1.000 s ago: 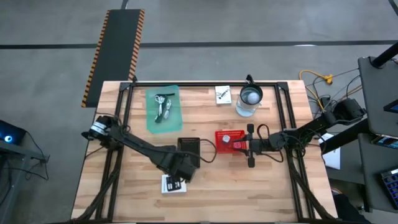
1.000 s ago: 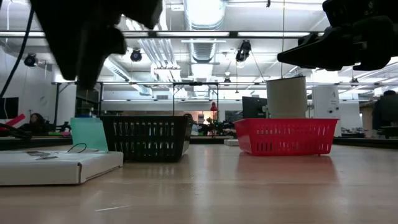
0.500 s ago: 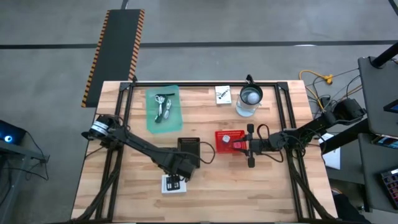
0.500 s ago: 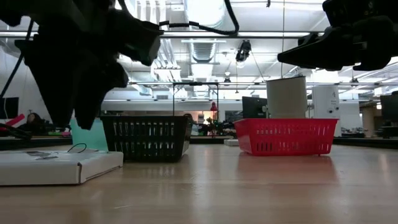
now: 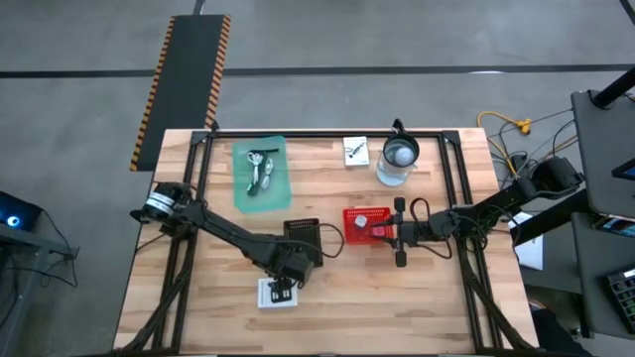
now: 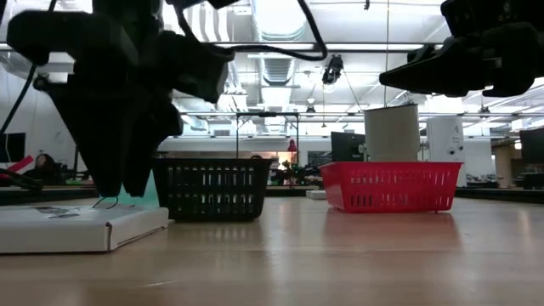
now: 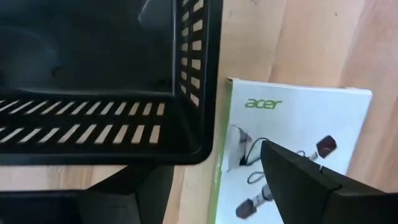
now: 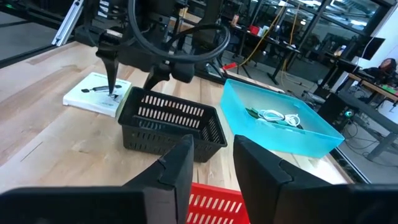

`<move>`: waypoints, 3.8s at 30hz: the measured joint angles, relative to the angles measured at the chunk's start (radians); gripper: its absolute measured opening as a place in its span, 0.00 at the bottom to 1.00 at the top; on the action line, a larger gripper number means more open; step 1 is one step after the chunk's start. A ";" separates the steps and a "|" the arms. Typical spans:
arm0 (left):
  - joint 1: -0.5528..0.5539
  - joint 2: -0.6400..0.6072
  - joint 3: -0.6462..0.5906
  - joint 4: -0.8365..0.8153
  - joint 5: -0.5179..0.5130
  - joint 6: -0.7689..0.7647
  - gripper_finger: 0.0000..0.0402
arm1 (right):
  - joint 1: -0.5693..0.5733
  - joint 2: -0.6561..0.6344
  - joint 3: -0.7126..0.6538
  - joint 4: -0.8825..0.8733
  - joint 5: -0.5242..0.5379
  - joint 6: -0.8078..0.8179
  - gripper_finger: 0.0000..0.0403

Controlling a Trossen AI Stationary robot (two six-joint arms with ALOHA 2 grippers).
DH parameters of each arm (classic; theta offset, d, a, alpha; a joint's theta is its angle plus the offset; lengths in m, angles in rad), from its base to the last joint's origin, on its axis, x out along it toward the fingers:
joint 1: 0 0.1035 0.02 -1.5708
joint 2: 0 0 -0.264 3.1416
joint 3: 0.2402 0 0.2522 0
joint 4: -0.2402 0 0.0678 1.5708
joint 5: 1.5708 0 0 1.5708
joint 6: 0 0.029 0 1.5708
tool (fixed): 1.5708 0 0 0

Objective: Pick and place items into bin
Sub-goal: Put the bottom white card reader box into the black bin

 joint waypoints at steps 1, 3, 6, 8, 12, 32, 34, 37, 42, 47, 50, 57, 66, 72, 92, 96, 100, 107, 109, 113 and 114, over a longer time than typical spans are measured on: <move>0.000 0.000 -0.010 0.014 0.000 0.000 0.55 | 0.000 0.000 0.000 0.000 0.000 0.000 0.25; 0.001 0.000 -0.028 0.021 0.000 0.000 0.55 | 0.000 0.000 0.000 0.000 0.000 0.000 0.25; 0.005 0.000 -0.046 0.015 0.003 0.000 0.55 | 0.000 0.000 0.000 -0.001 0.000 0.000 0.25; 0.010 -0.001 -0.051 0.020 0.006 -0.005 0.55 | 0.000 0.000 0.000 -0.001 0.000 0.000 0.25; 0.020 -0.003 -0.072 0.054 0.032 -0.011 0.55 | 0.000 0.000 0.000 -0.001 0.000 0.000 0.24; 0.036 -0.002 -0.112 0.160 0.083 -0.002 0.42 | 0.000 0.000 0.000 -0.001 0.000 0.000 0.23; 0.039 -0.001 -0.112 0.161 0.101 -0.008 0.37 | 0.000 0.000 0.000 -0.001 0.000 0.000 0.23; 0.046 0.000 -0.112 0.160 0.134 -0.024 0.28 | 0.000 0.000 0.000 -0.001 0.000 0.000 0.22; 0.052 0.000 -0.112 0.160 0.150 -0.004 0.13 | 0.000 0.000 0.000 -0.001 0.000 0.000 0.22; 0.054 0.000 -0.112 0.154 0.178 0.026 0.02 | 0.000 0.000 0.000 -0.001 0.000 0.000 0.21; 0.053 0.000 -0.113 0.150 0.187 0.069 0.01 | 0.000 0.000 0.000 -0.001 0.000 0.000 0.22; 0.052 -0.003 -0.113 0.114 0.214 0.099 0.00 | 0.000 0.000 0.000 -0.001 0.000 0.000 0.22; 0.052 -0.010 -0.066 0.042 0.251 0.098 0.00 | 0.000 0.000 0.000 -0.001 0.000 0.000 0.20; 0.052 -0.014 -0.026 -0.004 0.251 0.098 0.00 | 0.000 0.000 0.000 -0.001 0.000 0.000 0.22; 0.032 -0.215 -0.008 0.151 0.094 0.144 0.00 | 0.000 0.000 0.000 0.000 0.000 0.003 0.21; 0.031 -0.246 -0.011 0.234 -0.016 0.229 0.00 | 0.000 0.000 0.000 0.000 0.000 0.003 0.21; 0.031 -0.263 -0.024 0.332 -0.086 0.358 0.00 | 0.000 0.000 0.000 0.000 0.000 0.003 0.20; 0.057 -0.270 -0.046 0.399 -0.118 0.504 0.00 | 0.000 0.000 0.000 0.001 0.000 0.004 0.18; 0.076 -0.270 -0.052 0.428 -0.121 0.540 0.00 | 0.000 0.000 0.000 0.000 0.000 0.003 0.18; 0.121 -0.278 -0.075 0.467 -0.121 0.592 0.00 | 0.000 0.000 0.000 0.000 0.000 0.007 0.19; 0.134 -0.283 -0.084 0.467 -0.121 0.599 0.00 | 0.000 0.000 0.000 0.000 0.000 0.008 0.19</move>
